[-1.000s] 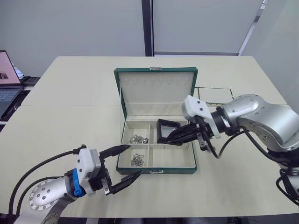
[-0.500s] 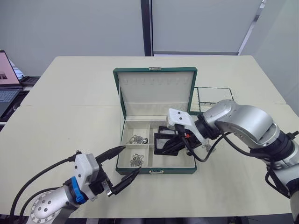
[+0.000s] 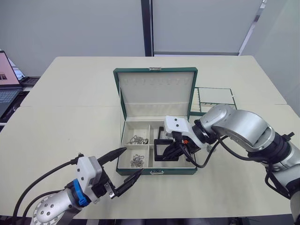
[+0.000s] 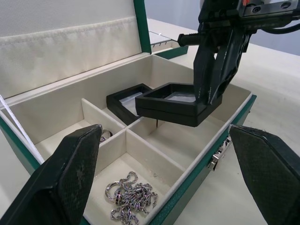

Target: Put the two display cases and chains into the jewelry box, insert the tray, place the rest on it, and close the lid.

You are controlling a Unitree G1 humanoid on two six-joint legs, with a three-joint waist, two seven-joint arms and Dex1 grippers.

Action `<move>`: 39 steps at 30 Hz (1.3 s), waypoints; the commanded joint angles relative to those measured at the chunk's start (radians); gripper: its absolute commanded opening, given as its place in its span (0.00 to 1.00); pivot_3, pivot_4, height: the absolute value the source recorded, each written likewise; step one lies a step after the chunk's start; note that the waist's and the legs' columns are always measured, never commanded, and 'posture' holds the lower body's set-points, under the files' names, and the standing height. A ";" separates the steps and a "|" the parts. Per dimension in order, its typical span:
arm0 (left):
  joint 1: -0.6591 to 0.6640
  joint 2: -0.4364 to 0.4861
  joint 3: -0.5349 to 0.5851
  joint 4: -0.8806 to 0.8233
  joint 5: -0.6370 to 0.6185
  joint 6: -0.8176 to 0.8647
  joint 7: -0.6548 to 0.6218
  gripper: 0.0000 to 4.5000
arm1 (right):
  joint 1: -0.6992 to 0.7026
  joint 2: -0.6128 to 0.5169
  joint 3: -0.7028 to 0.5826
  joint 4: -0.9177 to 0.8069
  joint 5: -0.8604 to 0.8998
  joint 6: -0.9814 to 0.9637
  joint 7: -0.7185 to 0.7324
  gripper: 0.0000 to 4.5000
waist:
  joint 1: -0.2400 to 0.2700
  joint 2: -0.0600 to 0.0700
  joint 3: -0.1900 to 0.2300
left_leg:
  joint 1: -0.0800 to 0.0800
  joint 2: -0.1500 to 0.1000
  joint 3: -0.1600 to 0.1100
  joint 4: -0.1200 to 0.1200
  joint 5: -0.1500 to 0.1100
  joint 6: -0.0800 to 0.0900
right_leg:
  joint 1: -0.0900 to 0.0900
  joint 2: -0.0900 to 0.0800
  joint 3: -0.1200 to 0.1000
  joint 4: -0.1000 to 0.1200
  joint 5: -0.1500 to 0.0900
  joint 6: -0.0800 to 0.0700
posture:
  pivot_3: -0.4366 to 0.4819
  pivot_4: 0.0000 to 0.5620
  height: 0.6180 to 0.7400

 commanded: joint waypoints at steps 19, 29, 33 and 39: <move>-0.040 0.015 -0.007 -0.015 -0.006 -0.007 -0.002 1.00 | 0.022 0.005 -0.057 -0.072 0.025 0.059 -0.027 0.01 | 0.000 0.000 0.000 | 0.000 0.000 0.000 0.000 0.000 0.000 | 0.000 0.000 0.000 0.000 0.000 0.000 | 0.48 0.27 1.00; -0.059 0.020 -0.012 0.003 -0.004 -0.003 -0.012 1.00 | 0.052 0.019 -0.067 -0.082 0.047 0.103 -0.076 0.01 | 0.000 0.000 0.000 | 0.000 0.000 0.000 -0.001 0.000 0.000 | 0.000 0.000 0.000 0.000 0.000 0.000 | 0.48 0.27 1.00; -0.065 0.023 -0.014 0.007 -0.003 -0.003 -0.013 1.00 | 0.064 0.027 -0.064 -0.070 0.045 0.108 -0.091 0.01 | 0.000 0.000 0.000 | 0.000 0.000 0.000 -0.001 0.000 0.000 | 0.000 0.000 0.000 0.000 0.000 0.000 | 0.48 0.27 1.00; -0.067 0.032 -0.010 0.009 -0.008 0.000 -0.016 1.00 | 0.063 0.043 -0.087 -0.082 0.075 0.136 -0.096 0.01 | -0.001 0.000 0.000 | 0.000 0.000 0.000 -0.001 0.000 0.000 | -0.001 0.000 0.000 0.000 0.000 0.000 | 0.48 0.27 1.00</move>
